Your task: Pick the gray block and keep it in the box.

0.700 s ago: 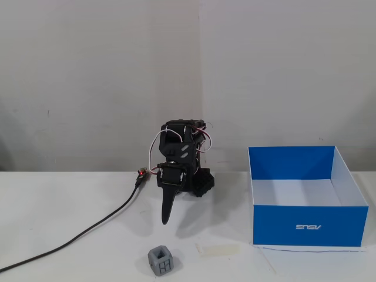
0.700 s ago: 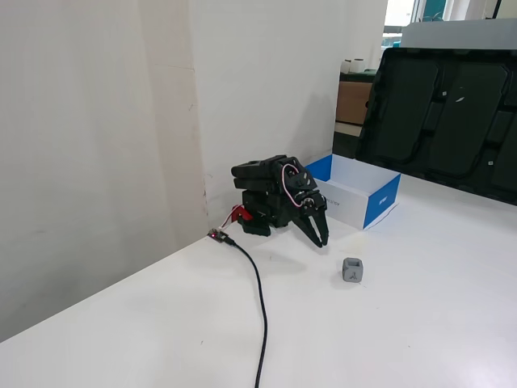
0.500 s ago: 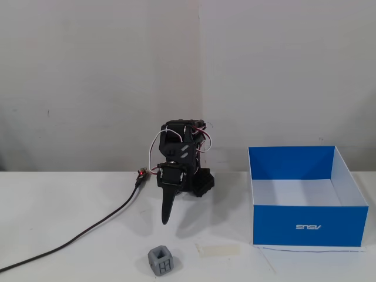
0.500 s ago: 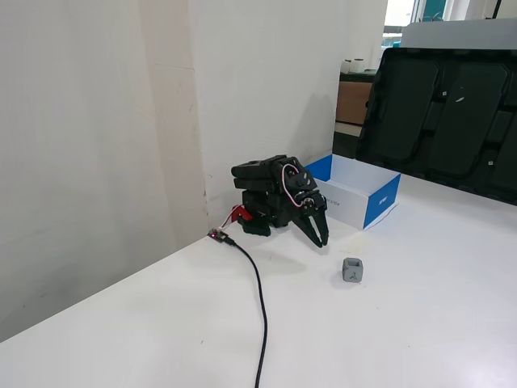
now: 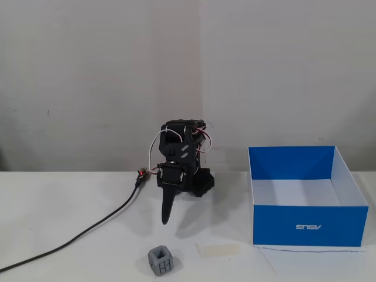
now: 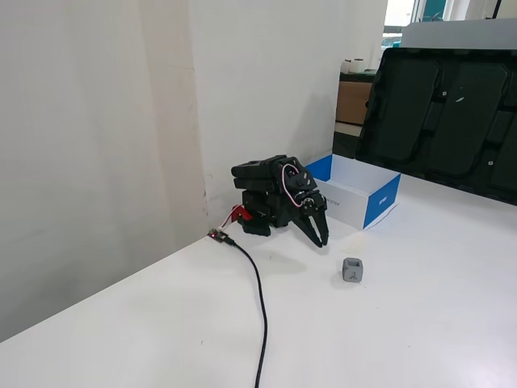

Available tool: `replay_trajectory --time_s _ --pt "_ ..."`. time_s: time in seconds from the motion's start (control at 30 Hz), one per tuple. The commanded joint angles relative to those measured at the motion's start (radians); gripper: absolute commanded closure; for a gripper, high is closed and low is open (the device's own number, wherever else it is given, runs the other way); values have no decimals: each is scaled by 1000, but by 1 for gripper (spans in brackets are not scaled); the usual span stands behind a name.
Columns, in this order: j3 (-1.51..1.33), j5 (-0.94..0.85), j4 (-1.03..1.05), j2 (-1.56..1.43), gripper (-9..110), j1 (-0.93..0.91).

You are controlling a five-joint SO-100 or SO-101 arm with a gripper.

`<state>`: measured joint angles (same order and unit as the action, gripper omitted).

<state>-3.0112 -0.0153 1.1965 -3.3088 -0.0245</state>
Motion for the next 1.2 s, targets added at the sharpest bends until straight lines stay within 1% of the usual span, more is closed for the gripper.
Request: replay_trajectory --time_s 0.0,0.67,0.93,1.17 --pt "-6 -3 3 -120 101 12" --pt "-6 -6 3 -120 101 14" --pt "-6 5 -2 -120 101 77" --pt "60 12 -18 -61 101 48"
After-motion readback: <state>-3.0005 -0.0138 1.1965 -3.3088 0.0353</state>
